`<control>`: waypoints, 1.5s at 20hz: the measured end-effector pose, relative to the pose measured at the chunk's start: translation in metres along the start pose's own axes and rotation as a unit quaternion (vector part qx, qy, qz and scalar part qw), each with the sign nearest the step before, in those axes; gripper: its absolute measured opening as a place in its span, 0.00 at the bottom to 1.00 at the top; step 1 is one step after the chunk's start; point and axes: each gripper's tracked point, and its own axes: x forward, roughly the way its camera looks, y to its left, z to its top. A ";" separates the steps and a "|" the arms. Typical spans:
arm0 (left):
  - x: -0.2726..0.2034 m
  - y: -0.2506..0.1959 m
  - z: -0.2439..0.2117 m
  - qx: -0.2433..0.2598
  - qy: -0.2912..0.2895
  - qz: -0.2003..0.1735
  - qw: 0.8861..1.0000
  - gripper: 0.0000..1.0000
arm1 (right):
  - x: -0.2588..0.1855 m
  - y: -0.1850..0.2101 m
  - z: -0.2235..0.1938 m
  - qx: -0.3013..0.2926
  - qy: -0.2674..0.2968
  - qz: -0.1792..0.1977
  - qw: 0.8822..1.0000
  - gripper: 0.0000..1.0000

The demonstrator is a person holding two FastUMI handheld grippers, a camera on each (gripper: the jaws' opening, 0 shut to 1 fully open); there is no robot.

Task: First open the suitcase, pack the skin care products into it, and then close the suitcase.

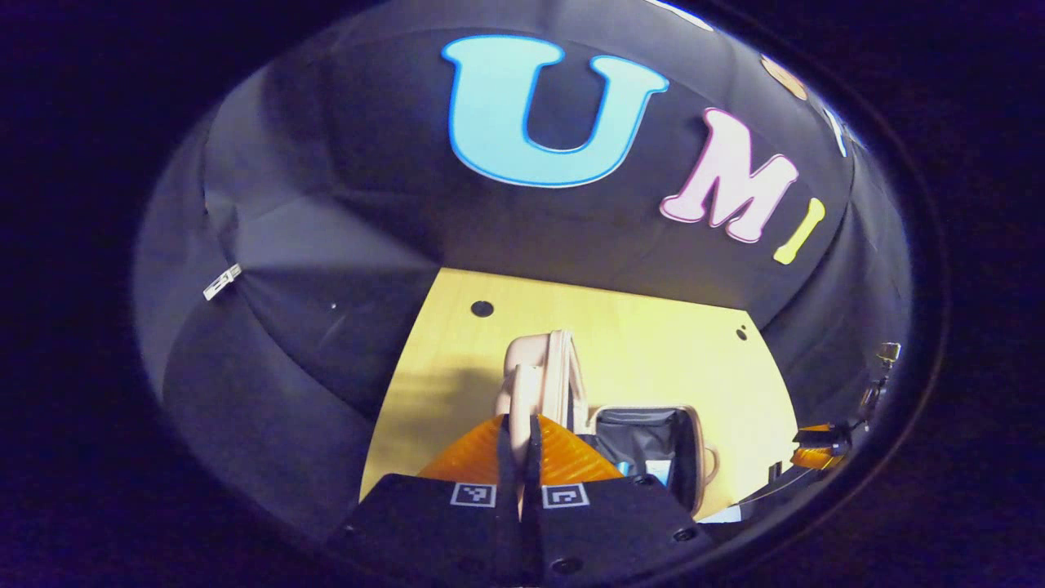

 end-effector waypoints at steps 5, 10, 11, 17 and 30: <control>-0.001 -0.140 -0.009 0.046 0.012 -0.072 0.996 0.06 | -0.045 -0.060 0.011 0.010 -0.023 -0.023 0.999 0.97; 0.032 -0.234 -0.046 0.064 0.037 -0.115 0.991 0.06 | -0.080 -0.124 0.026 0.020 -0.050 -0.062 0.997 0.97; 0.040 -0.252 -0.064 0.065 0.056 -0.125 0.988 0.06 | -0.086 -0.133 0.028 0.019 -0.055 -0.069 0.996 0.97; 0.113 -0.325 -0.171 0.056 0.148 -0.141 0.977 0.06 | -0.114 -0.169 0.016 0.032 -0.059 -0.086 0.994 0.98; 0.133 -0.358 -0.216 0.125 0.096 -0.043 0.987 0.60 | -0.154 -0.209 0.029 -0.068 -0.110 -0.114 0.985 0.97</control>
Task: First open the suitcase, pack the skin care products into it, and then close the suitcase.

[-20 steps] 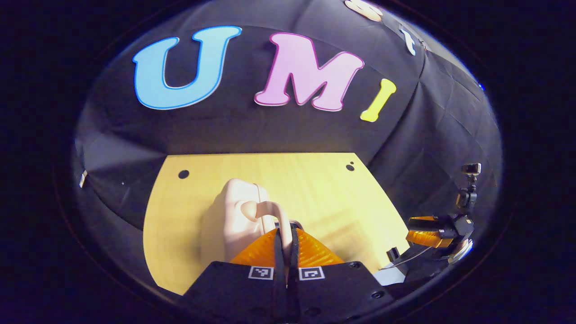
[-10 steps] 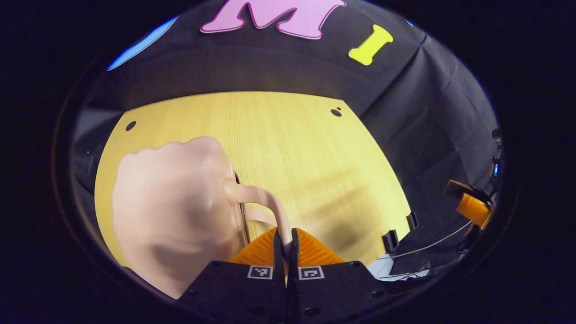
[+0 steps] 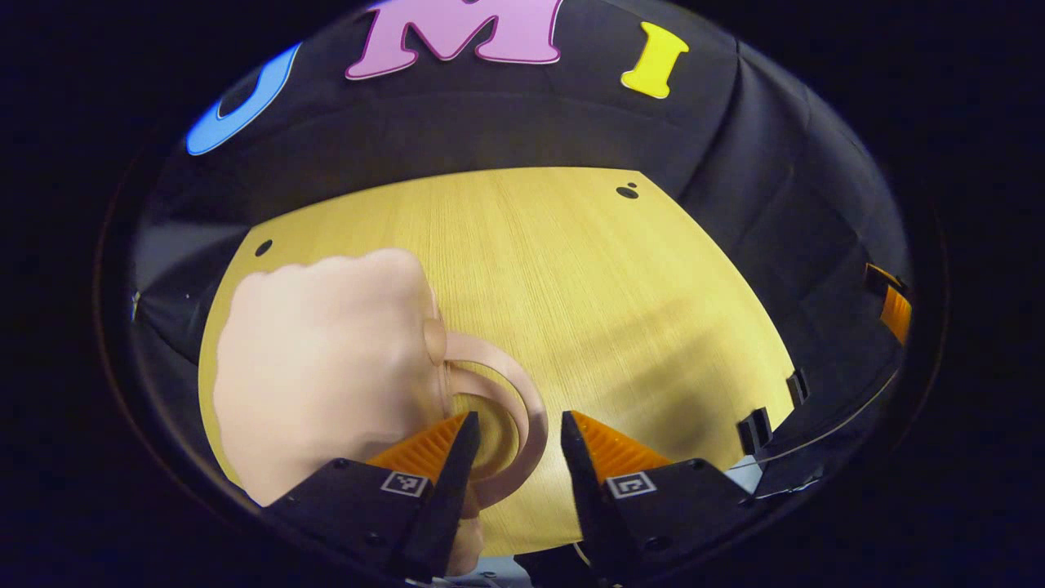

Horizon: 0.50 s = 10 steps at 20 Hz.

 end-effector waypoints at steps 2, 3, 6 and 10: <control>-0.023 -0.010 0.019 0.001 -0.055 0.021 0.998 0.93 | -0.006 -0.004 0.016 -0.022 -0.025 0.003 0.999 0.97; -0.041 -0.015 0.030 -0.001 -0.085 0.035 0.996 0.97 | -0.009 -0.002 0.027 -0.033 -0.041 0.007 0.999 0.97; -0.101 -0.030 0.072 -0.001 -0.188 0.066 0.980 0.97 | -0.018 0.000 0.068 -0.062 -0.097 0.001 0.993 0.97; -0.190 -0.046 0.125 0.004 -0.311 0.090 0.946 0.97 | -0.039 0.020 0.128 -0.069 -0.181 -0.016 0.981 0.97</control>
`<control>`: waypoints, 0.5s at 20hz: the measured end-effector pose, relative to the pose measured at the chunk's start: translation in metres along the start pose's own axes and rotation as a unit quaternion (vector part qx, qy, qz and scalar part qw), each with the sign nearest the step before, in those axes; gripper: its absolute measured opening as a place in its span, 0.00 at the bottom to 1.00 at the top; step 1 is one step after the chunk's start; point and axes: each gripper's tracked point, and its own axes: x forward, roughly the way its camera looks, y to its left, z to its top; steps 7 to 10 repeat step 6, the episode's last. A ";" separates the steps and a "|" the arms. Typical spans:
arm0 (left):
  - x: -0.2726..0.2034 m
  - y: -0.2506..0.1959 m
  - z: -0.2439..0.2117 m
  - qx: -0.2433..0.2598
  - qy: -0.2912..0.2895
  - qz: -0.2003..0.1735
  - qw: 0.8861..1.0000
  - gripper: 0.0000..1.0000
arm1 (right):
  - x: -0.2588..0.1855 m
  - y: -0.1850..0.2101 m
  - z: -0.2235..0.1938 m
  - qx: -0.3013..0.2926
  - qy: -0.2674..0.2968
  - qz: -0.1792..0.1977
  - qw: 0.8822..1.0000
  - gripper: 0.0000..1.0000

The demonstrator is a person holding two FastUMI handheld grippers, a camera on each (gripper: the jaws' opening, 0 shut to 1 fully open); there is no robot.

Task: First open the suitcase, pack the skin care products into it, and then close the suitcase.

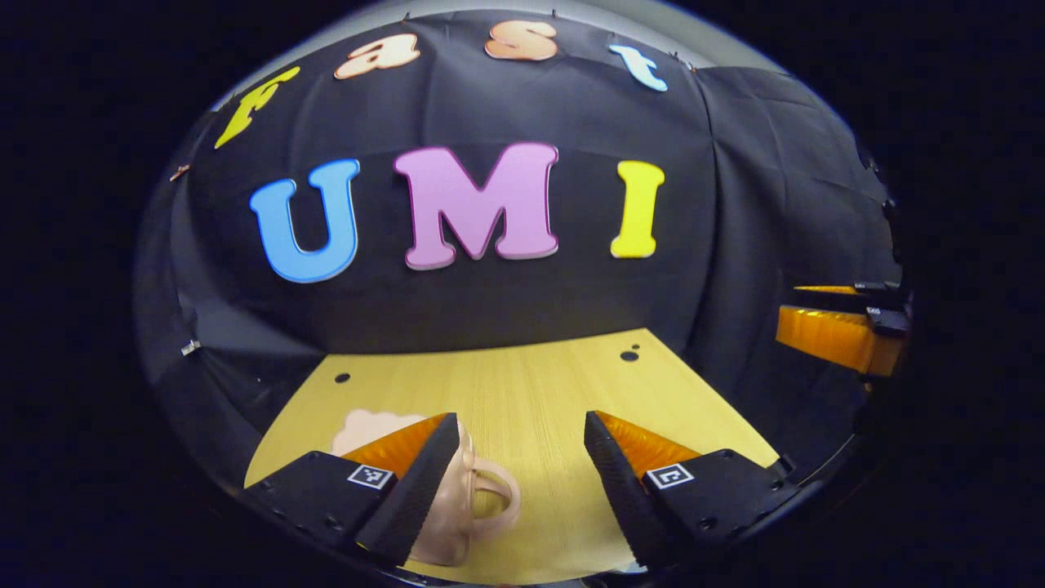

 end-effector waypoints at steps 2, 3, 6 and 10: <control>-0.019 0.004 0.038 -0.001 -0.048 0.006 0.999 0.96 | -0.005 0.007 0.028 -0.008 -0.037 -0.019 0.999 0.97; -0.027 0.007 0.054 -0.005 -0.069 0.005 0.998 0.96 | -0.008 0.014 0.038 -0.012 -0.051 -0.024 0.998 0.96; -0.046 0.014 0.092 -0.019 -0.117 -0.003 0.993 0.96 | -0.015 0.029 0.065 -0.023 -0.086 -0.038 0.995 0.97; -0.046 0.014 0.092 -0.019 -0.117 -0.003 0.993 0.96 | -0.015 0.029 0.065 -0.023 -0.086 -0.038 0.995 0.97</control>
